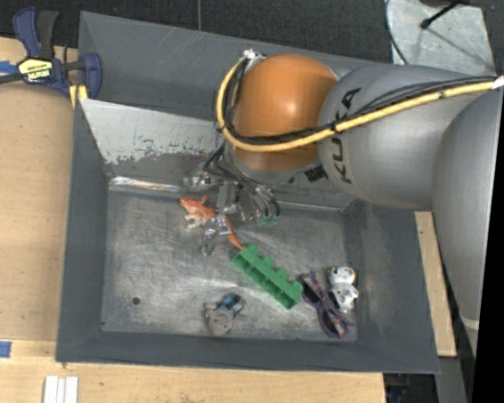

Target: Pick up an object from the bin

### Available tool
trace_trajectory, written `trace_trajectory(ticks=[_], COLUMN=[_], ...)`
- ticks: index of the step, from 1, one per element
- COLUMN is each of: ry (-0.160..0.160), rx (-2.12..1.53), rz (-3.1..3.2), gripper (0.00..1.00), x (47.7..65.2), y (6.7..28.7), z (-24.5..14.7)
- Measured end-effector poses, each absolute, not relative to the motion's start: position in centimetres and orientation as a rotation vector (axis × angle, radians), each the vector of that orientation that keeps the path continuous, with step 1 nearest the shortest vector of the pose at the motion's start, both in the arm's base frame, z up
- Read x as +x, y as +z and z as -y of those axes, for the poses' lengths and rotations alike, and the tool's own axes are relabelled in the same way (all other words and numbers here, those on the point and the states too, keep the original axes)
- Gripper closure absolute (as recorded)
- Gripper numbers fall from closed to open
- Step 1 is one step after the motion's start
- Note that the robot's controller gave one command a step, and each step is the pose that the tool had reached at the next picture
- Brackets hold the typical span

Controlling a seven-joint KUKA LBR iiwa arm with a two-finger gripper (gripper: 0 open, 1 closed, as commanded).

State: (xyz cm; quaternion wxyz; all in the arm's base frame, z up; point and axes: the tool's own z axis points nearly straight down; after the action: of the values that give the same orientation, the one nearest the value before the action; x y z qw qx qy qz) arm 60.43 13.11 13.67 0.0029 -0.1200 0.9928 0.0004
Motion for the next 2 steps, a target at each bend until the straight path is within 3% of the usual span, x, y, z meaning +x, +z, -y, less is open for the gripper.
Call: trace_trajectory(ticks=[1,2], ry=[0.004,0.010], rx=[-0.230,-0.104], rz=[-3.125,-3.125], gripper=[0.00,1.00], x=[61.2,62.8], y=[7.1,7.6], z=[-8.6,-8.6])
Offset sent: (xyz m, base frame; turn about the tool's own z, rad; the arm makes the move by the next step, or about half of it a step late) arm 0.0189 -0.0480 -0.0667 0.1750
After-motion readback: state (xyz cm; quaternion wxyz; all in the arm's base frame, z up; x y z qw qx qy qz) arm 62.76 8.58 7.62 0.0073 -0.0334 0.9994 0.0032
